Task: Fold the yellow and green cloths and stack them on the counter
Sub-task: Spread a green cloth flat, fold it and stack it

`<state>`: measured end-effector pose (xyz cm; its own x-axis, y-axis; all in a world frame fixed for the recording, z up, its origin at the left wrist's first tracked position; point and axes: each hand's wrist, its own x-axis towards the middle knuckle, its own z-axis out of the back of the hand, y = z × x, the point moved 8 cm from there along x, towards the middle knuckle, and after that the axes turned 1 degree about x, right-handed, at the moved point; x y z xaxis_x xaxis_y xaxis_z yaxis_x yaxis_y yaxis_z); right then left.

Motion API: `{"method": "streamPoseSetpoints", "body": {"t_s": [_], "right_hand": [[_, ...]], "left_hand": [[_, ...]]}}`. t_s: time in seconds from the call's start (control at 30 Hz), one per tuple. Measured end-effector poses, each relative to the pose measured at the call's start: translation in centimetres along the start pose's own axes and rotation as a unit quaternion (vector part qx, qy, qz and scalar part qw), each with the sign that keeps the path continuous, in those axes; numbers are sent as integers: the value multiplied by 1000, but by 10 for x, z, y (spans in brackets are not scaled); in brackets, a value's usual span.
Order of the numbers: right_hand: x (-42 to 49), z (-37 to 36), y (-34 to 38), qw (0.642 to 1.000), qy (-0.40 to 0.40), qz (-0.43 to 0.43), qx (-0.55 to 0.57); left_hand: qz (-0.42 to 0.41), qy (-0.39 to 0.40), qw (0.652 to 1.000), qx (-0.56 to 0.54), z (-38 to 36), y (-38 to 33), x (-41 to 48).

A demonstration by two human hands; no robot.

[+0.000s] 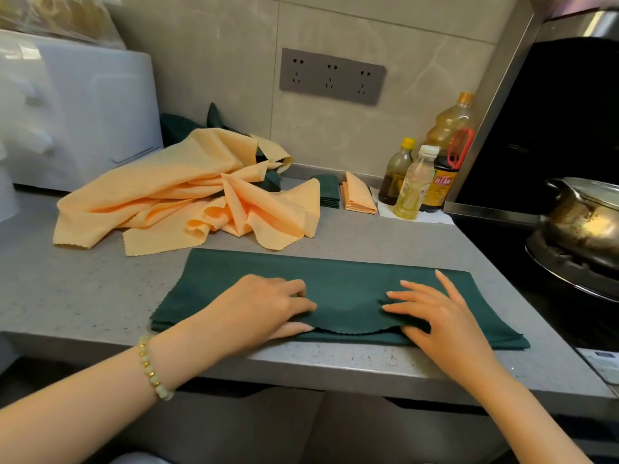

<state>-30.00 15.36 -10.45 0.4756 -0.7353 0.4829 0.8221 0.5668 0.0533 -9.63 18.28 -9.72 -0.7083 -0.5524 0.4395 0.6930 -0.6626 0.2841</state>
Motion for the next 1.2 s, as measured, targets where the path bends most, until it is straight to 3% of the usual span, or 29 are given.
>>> {"method": "streamPoseSetpoints", "body": {"t_s": [0.17,0.4,0.8,1.2], "right_hand": [[-5,15,8,996,-66,49,36],[-18,11,13,993,-66,100,-6],[-17,3,28,991,-64,100,57],[-14,6,34,993,-59,84,62]], "left_hand": [[-12,-43,998,-45,0,-15,6],[-17,-41,997,-69,-5,-25,11],[-13,-38,996,-80,-14,-18,16],[-9,30,995,-91,-22,-16,14]]}}
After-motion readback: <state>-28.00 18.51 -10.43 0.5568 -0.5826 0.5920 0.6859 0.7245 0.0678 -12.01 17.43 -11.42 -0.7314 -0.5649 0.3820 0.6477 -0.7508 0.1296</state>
